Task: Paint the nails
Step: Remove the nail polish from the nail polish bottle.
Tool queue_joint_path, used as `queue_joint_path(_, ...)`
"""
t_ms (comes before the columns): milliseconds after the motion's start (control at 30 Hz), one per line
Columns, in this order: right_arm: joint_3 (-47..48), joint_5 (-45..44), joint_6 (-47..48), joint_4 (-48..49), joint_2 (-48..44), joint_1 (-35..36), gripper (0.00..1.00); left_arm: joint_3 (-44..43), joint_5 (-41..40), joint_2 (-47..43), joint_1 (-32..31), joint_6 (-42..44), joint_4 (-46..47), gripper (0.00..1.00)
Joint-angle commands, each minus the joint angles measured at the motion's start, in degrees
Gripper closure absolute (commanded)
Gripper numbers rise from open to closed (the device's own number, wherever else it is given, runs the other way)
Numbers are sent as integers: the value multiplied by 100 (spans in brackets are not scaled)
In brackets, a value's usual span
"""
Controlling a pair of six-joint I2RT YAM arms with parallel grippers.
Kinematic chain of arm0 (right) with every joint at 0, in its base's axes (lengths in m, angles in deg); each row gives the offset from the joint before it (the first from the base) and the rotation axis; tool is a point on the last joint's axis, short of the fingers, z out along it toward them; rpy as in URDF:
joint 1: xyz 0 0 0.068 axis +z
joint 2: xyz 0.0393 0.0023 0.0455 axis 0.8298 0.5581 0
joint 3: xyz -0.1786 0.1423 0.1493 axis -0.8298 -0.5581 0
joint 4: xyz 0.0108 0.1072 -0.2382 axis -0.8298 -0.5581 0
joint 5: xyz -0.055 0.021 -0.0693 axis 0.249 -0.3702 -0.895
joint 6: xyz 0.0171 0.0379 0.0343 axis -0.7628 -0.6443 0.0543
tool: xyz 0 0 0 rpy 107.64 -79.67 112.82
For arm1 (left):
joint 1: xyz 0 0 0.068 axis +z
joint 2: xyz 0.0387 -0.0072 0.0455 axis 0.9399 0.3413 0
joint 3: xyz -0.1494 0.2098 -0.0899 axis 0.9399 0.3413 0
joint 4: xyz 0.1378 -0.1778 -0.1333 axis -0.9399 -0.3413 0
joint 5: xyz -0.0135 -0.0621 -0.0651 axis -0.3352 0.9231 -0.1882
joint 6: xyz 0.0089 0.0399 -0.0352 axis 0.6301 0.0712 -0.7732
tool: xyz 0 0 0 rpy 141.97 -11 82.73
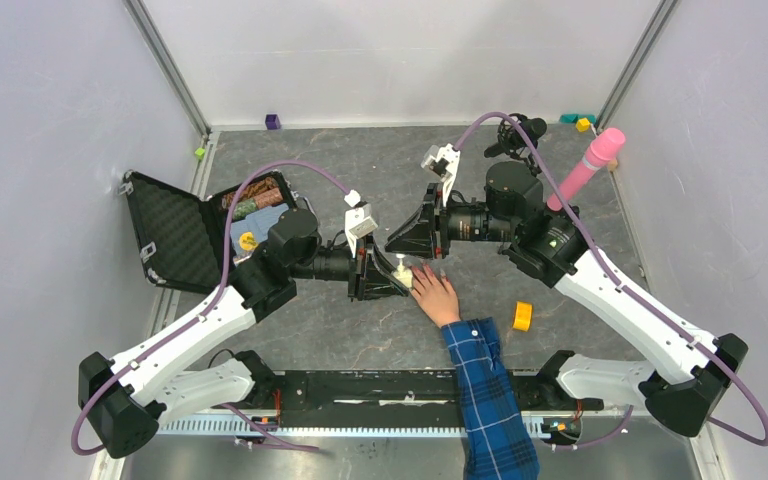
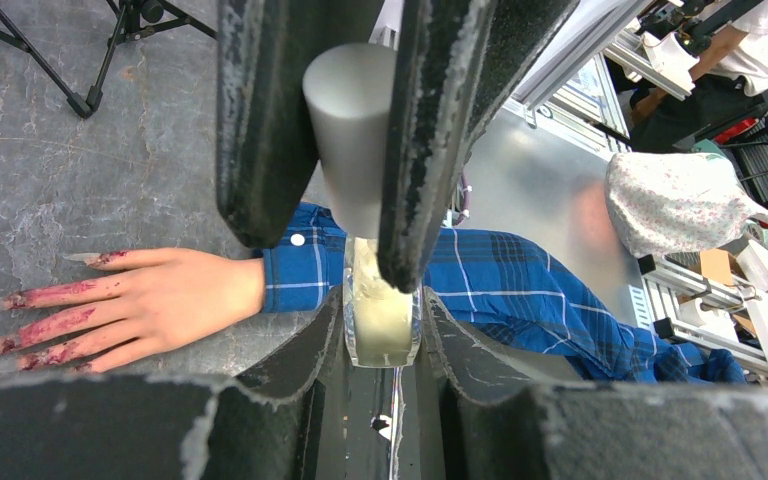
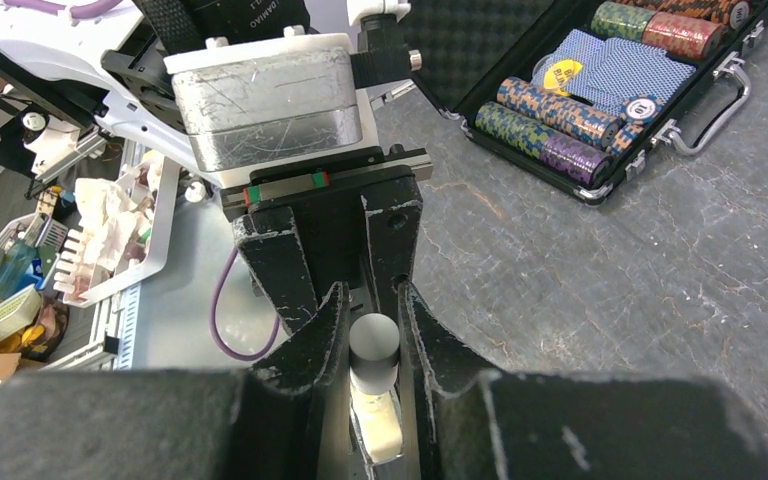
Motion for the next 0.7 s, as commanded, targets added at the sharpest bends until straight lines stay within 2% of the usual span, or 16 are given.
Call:
queue_joint_path(0, 208, 199, 86, 116, -25, -25, 100, -99, 34, -26, -15, 140, 262, 98)
queue_joint_path(500, 199, 395, 126, 114, -49, -22, 100, -92, 17, -21, -13, 135, 261, 98)
queue_joint_path(667, 86, 571, -86, 394, -73, -22, 100, -93, 14, -7, -14, 135, 261, 98)
